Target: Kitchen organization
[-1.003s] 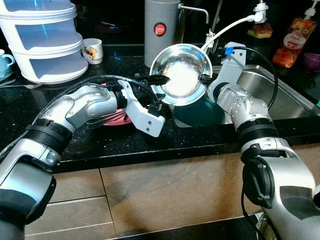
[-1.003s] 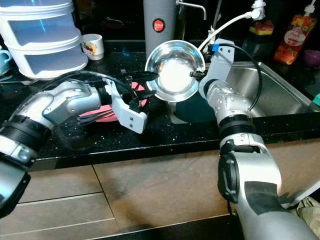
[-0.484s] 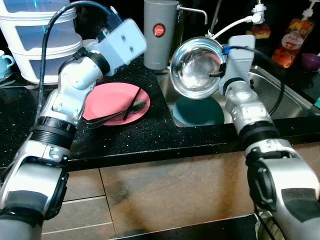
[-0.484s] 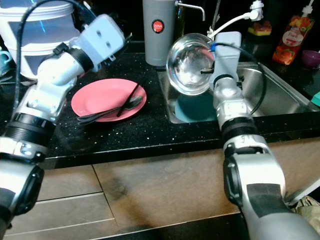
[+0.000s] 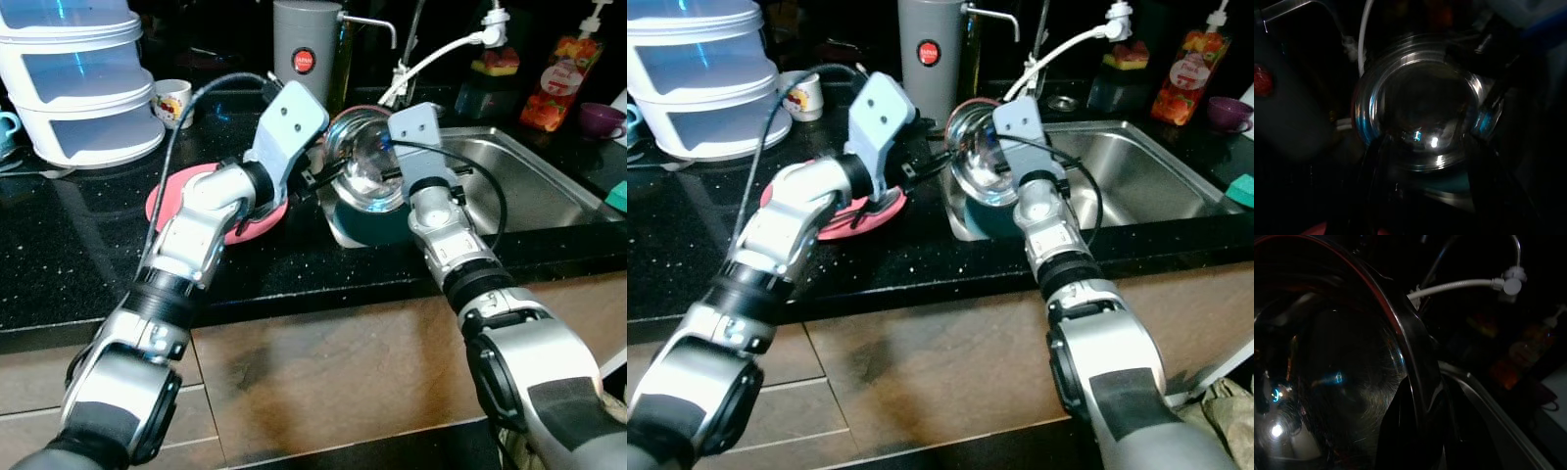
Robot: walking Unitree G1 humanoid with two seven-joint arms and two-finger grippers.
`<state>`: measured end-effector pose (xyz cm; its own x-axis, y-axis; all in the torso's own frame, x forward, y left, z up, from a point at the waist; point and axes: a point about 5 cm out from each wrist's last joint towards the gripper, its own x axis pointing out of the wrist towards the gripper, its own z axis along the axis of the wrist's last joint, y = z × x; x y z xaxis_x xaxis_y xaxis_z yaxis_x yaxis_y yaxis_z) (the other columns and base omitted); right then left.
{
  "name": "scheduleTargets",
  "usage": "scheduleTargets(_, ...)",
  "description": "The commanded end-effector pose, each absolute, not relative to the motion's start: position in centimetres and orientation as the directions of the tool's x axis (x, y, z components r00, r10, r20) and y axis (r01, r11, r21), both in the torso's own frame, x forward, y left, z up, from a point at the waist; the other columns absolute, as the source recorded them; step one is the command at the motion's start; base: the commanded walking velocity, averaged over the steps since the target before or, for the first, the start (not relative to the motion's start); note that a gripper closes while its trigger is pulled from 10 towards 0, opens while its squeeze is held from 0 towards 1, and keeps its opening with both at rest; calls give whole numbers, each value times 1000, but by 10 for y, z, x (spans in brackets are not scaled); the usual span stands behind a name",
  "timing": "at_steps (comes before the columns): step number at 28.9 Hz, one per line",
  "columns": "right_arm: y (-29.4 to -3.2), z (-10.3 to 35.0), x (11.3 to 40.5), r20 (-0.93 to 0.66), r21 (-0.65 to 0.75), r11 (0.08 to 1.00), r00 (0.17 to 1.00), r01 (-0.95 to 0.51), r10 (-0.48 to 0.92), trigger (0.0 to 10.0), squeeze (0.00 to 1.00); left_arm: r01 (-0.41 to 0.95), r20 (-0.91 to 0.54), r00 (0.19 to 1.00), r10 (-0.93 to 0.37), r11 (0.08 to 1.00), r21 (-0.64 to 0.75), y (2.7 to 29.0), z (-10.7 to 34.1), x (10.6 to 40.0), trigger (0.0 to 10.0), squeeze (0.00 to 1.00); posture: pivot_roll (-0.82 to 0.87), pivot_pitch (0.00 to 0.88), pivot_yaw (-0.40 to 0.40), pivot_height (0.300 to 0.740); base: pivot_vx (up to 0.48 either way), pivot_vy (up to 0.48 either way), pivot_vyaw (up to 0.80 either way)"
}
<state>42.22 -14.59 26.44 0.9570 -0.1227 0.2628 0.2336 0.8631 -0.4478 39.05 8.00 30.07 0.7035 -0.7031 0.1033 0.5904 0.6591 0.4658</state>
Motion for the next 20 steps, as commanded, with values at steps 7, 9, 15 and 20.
scheduleTargets(7, -147, 268, 423, 295, -495, 824, 945, 276, -139, 10000, 0, 622, 22, 731, -682, 679, 389, 84, 295, 403, 10000, 0, 81, 136, -6, 740, 0, 0, 0)
scheduleTargets(9, -150, 263, 423, 278, -529, 801, 949, 279, -147, 10000, 0, 693, 27, 666, -746, 632, 348, 77, 294, 400, 10000, 0, 79, 144, -8, 740, 0, 0, 0)
scheduleTargets(15, -155, 250, 423, 221, -562, 783, 961, 265, -167, 10000, 0, 746, -2, 585, -811, 537, 393, 57, 296, 399, 10000, 0, 72, 162, 1, 740, 0, 0, 0)
scheduleTargets(20, -161, 243, 422, 187, -552, 787, 961, 275, -204, 10000, 0, 787, -42, 541, -840, 488, 378, 52, 292, 398, 10000, 0, 62, 173, 5, 740, 0, 0, 0)
